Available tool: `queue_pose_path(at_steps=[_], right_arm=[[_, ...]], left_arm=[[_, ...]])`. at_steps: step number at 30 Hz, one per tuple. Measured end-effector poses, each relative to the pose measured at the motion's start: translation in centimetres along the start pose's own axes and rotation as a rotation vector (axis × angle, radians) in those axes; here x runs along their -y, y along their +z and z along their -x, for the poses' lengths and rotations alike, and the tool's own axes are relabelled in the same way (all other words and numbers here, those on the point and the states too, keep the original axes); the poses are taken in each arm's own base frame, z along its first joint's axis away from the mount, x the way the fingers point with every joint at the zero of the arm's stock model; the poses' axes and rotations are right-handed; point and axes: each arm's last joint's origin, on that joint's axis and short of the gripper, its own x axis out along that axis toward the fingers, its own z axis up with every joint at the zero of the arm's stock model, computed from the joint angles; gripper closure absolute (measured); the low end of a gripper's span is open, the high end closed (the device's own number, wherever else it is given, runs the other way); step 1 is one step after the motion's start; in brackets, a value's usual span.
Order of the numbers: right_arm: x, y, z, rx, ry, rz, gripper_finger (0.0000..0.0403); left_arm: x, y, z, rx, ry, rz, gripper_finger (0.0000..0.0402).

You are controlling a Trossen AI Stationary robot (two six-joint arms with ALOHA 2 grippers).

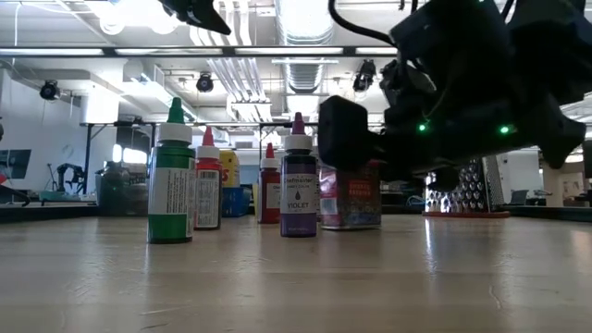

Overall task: Pick & Place Kitchen Items
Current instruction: Move the red seasoning bottle to the center of the table, then put the red food coloring bottle into the yellow bin

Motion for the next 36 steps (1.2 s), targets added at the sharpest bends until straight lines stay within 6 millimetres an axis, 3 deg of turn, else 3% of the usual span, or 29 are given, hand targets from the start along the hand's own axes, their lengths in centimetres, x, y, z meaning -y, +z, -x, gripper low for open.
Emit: queue_pose_path(at_steps=[8, 18, 28, 36], right_arm=[[-1.2, 0.3, -0.3, -0.018, 0.022, 0.018, 0.0076], [-1.3, 0.4, -0.7, -0.033, 0.030, 0.033, 0.0073], [-1.2, 0.2, -0.8, -0.050, 0.042, 0.120, 0.0008], [-1.3, 0.9, -0.6, -0.027, 0.030, 0.153, 0.0003]], left_arm=[[0.2, -0.1, -0.3, -0.012, -0.005, -0.007, 0.0380], [0.2, -0.1, -0.3, -0.015, -0.006, -0.009, 0.0380], [0.2, -0.1, -0.3, -0.015, -0.006, -0.009, 0.0380], [0.2, -0.1, -0.2, -0.015, -0.006, -0.009, 0.0380]])
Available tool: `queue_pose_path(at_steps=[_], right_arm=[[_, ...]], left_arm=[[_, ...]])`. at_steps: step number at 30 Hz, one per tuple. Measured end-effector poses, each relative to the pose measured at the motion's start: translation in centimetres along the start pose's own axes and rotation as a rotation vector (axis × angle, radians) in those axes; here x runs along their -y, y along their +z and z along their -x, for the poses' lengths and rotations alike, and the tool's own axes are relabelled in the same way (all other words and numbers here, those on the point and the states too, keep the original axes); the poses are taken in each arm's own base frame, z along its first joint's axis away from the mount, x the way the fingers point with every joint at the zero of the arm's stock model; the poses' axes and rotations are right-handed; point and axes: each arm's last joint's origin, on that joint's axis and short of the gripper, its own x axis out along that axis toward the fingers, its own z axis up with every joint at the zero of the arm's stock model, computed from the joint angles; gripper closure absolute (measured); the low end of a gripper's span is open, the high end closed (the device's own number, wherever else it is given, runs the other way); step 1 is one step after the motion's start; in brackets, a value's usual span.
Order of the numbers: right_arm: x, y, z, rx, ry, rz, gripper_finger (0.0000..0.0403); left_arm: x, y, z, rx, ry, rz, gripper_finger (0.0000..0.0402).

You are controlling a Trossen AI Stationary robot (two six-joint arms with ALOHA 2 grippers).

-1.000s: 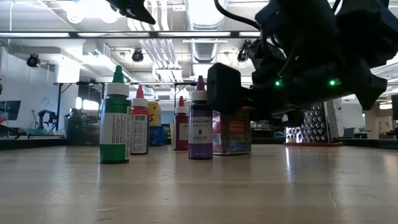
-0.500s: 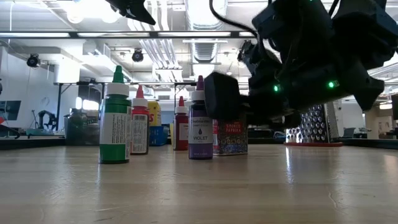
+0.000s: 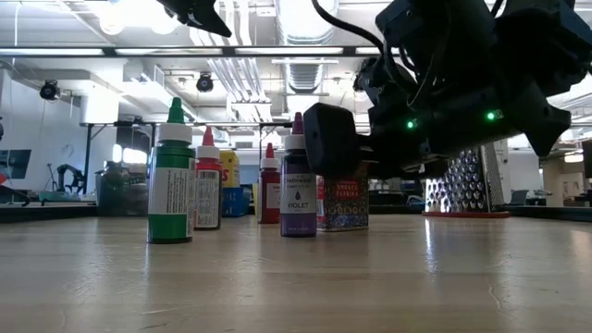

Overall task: Pick & Place Kitchen Items
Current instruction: Put the red food coloring bottle into the yellow bin

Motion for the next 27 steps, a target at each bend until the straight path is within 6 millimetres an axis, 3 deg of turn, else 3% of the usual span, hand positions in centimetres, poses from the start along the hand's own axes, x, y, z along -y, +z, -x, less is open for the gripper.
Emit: queue_pose_path(at_steps=[7, 15, 22, 27], right_arm=[[0.1, 1.3, 0.8, 0.050, -0.035, -0.006, 0.0003], [1.8, 4.9, 4.6, 0.154, -0.089, 0.025, 0.0003], [6.9, 6.8, 7.1, 0.057, 0.074, 0.025, 0.0003], [12.5, 8.3, 5.7, -0.177, 0.211, -0.075, 0.0009]], left_arm=[[0.0, 0.0, 0.0, 0.000, 0.000, 0.000, 0.0380], [0.0, 0.0, 0.0, 0.000, -0.001, 0.000, 0.0380], [0.0, 0.0, 0.0, -0.001, -0.001, -0.001, 0.0380], [0.0, 0.0, 0.0, -0.002, -0.001, -0.001, 0.0380]])
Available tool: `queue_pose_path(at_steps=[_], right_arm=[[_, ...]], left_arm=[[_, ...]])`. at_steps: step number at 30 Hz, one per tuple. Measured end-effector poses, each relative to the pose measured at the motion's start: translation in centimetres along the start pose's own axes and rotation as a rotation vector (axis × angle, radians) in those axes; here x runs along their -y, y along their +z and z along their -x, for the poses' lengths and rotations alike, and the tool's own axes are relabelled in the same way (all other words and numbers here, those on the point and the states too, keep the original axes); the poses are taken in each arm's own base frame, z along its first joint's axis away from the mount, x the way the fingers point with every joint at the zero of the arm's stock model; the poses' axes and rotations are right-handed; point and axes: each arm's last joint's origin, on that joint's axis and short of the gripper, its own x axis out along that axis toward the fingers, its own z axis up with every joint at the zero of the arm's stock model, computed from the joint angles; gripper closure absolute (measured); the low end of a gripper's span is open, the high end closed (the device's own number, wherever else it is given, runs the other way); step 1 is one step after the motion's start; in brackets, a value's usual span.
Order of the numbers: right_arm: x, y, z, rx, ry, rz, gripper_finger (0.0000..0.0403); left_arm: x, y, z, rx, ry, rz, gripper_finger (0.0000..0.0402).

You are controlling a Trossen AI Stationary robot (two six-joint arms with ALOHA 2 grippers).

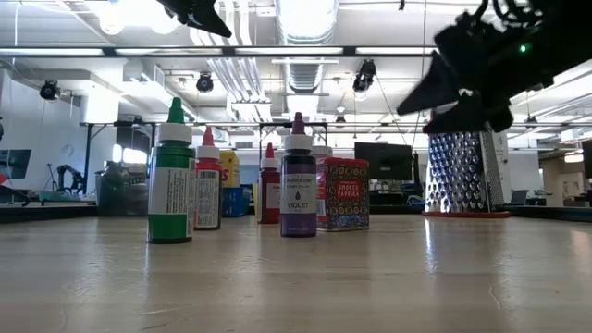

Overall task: Pick & Place Kitchen Items
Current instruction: Put the red food coloring bottle into the yellow bin

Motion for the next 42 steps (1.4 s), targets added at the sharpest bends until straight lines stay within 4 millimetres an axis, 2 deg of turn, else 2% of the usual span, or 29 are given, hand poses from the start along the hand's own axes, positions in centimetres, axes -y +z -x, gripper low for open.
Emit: queue_pose_path(at_steps=[4, 7, 14, 20, 25, 32, 42], right_arm=[[3.6, 2.0, -0.5, -0.136, 0.195, 0.095, 0.0038], [6.1, 3.3, -1.3, -0.118, 0.301, 0.117, 0.0076], [10.1, 3.3, -1.6, -0.066, 0.319, 0.139, 0.0198], [11.6, 2.0, -0.5, -0.021, 0.349, 0.182, 0.0296], [12.6, 1.0, 0.2, 0.038, 0.361, 0.228, 0.0348], [13.3, -0.5, 0.4, 0.042, 0.361, 0.245, 0.0373], [13.3, -0.5, 0.4, 0.039, 0.360, 0.246, 0.0390]], left_arm=[[0.0, 0.0, 0.0, 0.000, 0.000, 0.000, 0.0380], [0.0, 0.0, 0.0, 0.000, 0.000, 0.000, 0.0380], [0.0, 0.0, 0.0, 0.000, 0.000, 0.000, 0.0380], [0.0, 0.0, 0.0, 0.000, 0.000, 0.000, 0.0380], [0.0, 0.0, 0.0, 0.000, 0.000, 0.000, 0.0380], [0.0, 0.0, 0.0, -0.001, 0.000, 0.000, 0.0380], [0.0, 0.0, 0.0, 0.000, 0.000, 0.000, 0.0380]])
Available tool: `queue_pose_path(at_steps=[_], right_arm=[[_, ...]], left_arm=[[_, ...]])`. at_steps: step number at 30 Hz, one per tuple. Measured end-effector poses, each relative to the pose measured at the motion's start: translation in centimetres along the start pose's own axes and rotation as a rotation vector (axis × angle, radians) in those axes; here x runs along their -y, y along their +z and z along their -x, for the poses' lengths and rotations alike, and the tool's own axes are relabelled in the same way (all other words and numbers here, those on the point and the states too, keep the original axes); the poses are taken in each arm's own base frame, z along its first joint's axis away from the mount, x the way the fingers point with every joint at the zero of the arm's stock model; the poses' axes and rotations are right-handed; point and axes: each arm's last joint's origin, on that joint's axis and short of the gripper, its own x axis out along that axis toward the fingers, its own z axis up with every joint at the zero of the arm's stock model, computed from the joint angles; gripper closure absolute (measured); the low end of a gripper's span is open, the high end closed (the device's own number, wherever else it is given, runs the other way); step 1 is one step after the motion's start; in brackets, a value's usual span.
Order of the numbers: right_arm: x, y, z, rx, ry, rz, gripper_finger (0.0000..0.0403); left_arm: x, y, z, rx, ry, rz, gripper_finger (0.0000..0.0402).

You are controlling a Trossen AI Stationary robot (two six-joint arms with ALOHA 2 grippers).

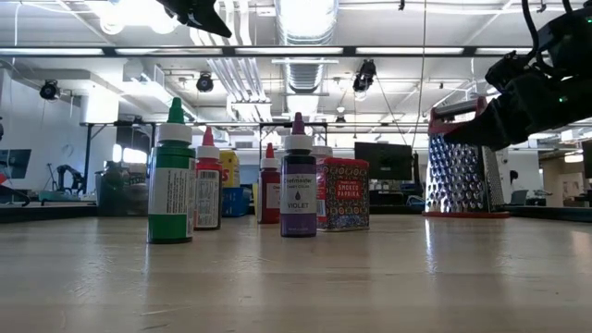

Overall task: Pick & Place Kitchen Items
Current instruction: Put the red food coloring bottle into the yellow bin

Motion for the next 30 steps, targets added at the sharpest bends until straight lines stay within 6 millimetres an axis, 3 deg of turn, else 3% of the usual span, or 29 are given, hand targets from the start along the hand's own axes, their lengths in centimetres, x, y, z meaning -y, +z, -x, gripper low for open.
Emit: queue_pose_path(at_steps=[19, 30], right_arm=[[0.01, 0.00, 0.00, -0.001, -0.002, -0.002, 0.0394], [0.00, 0.00, 0.00, -0.001, -0.002, -0.001, 0.0394]], left_arm=[[0.05, 0.05, -0.12, 0.004, 0.001, 0.021, 0.0380], [0.12, 0.20, -0.25, 0.019, -0.008, 0.256, 0.0380]])
